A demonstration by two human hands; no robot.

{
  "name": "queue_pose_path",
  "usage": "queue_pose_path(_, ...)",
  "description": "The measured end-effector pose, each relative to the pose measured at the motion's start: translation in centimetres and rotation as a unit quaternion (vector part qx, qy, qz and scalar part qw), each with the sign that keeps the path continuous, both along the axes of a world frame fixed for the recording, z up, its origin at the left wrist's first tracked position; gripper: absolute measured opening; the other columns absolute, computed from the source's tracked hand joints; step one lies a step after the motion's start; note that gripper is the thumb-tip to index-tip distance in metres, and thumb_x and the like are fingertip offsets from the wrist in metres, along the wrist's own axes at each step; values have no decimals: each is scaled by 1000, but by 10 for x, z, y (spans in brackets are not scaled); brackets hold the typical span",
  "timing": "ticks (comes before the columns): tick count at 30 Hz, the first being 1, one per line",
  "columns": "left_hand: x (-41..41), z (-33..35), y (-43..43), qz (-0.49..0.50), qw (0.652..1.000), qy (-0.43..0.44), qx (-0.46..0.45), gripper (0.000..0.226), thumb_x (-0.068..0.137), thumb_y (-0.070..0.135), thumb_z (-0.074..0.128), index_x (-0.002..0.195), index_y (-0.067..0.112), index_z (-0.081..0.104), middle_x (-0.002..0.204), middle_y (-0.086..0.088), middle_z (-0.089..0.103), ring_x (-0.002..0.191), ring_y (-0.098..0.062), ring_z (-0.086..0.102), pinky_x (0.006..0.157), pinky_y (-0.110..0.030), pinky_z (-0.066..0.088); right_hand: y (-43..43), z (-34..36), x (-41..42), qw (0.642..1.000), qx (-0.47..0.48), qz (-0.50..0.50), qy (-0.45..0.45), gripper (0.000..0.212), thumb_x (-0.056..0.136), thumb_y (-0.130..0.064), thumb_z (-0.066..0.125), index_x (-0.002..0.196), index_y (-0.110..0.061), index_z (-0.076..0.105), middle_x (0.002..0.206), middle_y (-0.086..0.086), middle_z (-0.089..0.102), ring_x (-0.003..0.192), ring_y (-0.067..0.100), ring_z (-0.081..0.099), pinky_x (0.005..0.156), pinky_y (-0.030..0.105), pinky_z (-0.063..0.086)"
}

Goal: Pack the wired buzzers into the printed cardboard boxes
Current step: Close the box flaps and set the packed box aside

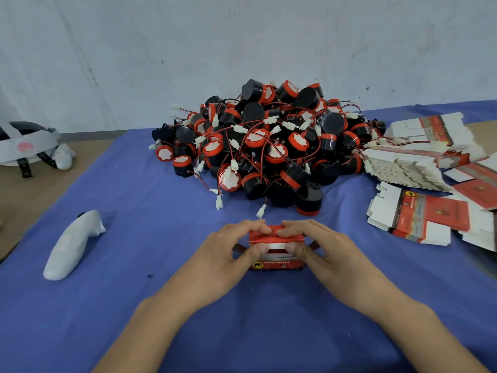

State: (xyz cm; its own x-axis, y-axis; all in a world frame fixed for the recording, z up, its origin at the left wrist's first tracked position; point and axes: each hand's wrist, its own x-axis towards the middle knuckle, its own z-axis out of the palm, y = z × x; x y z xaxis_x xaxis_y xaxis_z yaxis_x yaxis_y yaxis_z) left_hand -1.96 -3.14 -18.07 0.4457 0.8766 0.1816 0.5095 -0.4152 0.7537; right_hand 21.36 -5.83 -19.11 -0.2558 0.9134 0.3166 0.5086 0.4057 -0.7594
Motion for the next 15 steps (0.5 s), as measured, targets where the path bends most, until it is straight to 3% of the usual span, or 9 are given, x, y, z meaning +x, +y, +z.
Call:
queue_pose_path(3, 0, 1, -2, 2, 1000, 1, -17, 21, 95, 52, 58, 116, 51, 56, 133, 23, 56, 104, 0, 66, 91, -36, 56, -1, 1, 1, 1000, -3, 6, -7, 28, 96, -54, 46, 122, -55, 56, 133, -37, 51, 121, -10, 53, 93, 11, 46)
queue_pose_path(9, -1, 4, -3, -9, 999, -11, -32, 13, 96, 46, 60, 108, 49, 60, 142, 34, 47, 104, 3, 66, 93, -32, 55, -4, 4, 2, 1000, -10, 9, -13, 21, 97, -49, 49, 115, -52, 58, 134, -40, 49, 111, -9, 59, 88, 8, 44)
queue_pose_path(15, -4, 2, -3, -8, 999, -21, -23, 15, 96, 39, 62, 104, 51, 65, 139, 39, 46, 112, 5, 61, 96, -27, 52, -5, 3, 4, 999, -19, 7, -24, 16, 100, -36, 56, 107, -48, 62, 138, -38, 48, 105, -8, 60, 84, 10, 44)
